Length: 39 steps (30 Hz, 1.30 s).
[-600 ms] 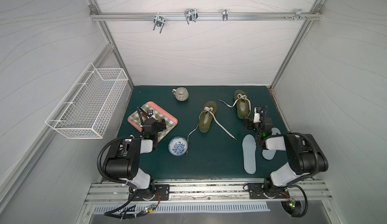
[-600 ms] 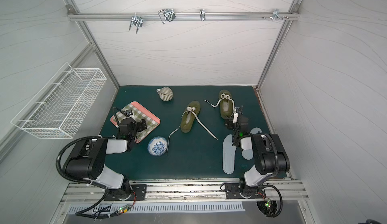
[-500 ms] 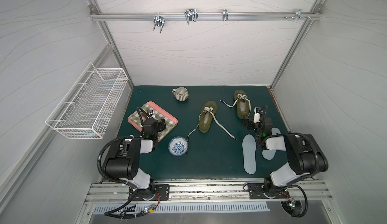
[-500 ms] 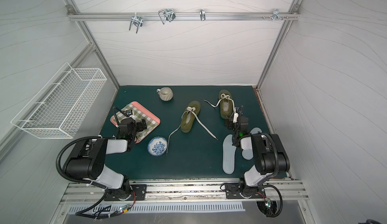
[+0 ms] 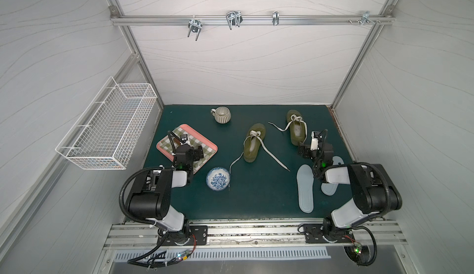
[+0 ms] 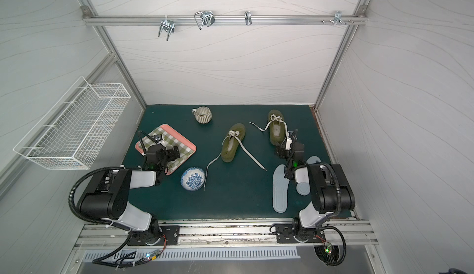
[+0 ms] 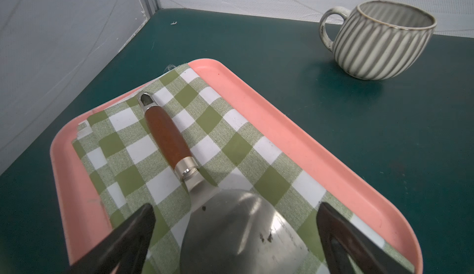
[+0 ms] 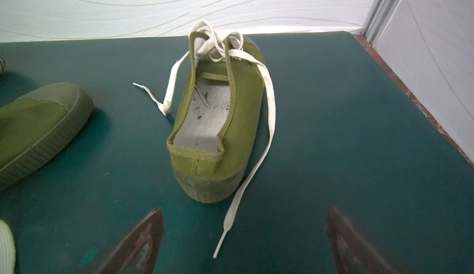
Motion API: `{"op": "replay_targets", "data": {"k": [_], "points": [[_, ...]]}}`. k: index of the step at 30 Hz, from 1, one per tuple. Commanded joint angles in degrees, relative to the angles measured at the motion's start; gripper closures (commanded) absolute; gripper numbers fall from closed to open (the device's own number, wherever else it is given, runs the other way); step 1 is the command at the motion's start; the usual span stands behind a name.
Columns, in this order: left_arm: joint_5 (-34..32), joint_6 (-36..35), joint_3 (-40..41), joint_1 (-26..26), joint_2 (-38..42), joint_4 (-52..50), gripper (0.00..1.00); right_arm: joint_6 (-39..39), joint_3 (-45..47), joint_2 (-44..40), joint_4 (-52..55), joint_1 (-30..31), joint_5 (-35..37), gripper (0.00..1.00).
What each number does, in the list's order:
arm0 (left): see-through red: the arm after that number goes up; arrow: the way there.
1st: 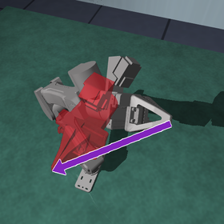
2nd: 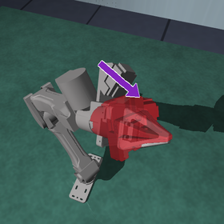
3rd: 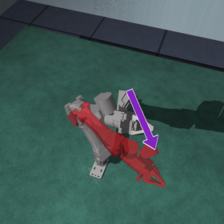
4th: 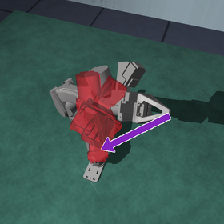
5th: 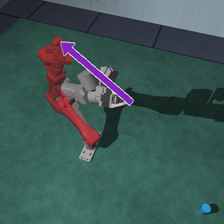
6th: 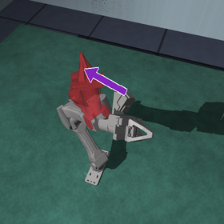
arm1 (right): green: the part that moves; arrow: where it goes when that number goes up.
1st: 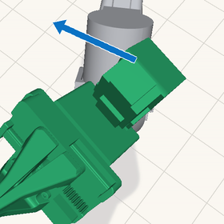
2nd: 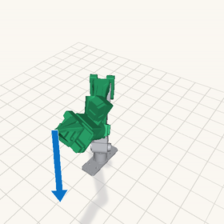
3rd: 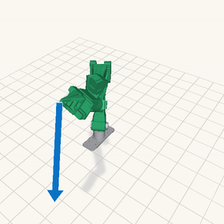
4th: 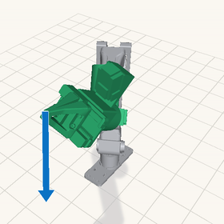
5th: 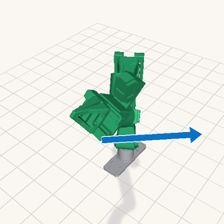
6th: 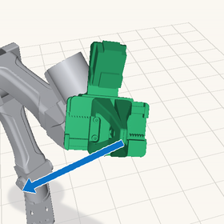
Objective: Insert the insole into the shoe
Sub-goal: Pick up the insole from the center of the board.
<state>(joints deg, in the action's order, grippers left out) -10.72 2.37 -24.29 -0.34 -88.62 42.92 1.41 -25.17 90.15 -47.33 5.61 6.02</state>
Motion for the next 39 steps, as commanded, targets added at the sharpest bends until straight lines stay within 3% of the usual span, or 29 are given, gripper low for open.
{"op": "replay_targets", "data": {"k": [1,6,10,14,18,22,30,35,37,39], "points": [[-0.3,0.1,-0.7,0.1,0.3,2.6,0.01,-1.2,0.2,0.3,0.1,0.0,0.2,0.01],[-0.9,-1.0,-0.6,0.7,2.1,2.1,0.01,-1.4,0.8,-1.5,0.2,0.7,1.6,0.01],[-3.5,-1.8,-6.8,2.4,8.4,-14.1,0.01,-2.4,-1.4,-7.8,10.0,3.7,11.6,0.01],[-5.5,-1.1,-9.5,4.4,11.7,-20.7,0.01,-2.4,-4.7,-13.1,20.0,6.5,20.4,0.01],[-7.4,1.0,-12.4,6.4,14.8,-28.6,0.01,5.7,-10.6,-18.9,39.0,7.3,24.3,0.01],[-6.0,5.5,-15.5,8.6,18.3,-37.8,0.01,18.9,-17.6,-23.4,64.1,7.4,27.9,0.01],[0.7,14.1,-23.3,16.4,21.4,-53.6,0.01,29.6,-12.8,-35.5,84.6,7.1,15.6,0.04],[-0.7,16.1,-26.9,27.3,20.5,-59.2,0.01,34.4,-12.2,-36.1,89.9,5.9,6.4,0.09],[-0.1,17.3,-28.1,29.4,20.1,-61.4,0.01,35.8,-12.0,-35.0,91.9,5.5,2.8,0.10],[2.5,19.8,-28.8,30.3,19.7,-63.2,0.02,38.5,-10.0,-35.4,91.8,4.1,-1.4,0.19]]}}
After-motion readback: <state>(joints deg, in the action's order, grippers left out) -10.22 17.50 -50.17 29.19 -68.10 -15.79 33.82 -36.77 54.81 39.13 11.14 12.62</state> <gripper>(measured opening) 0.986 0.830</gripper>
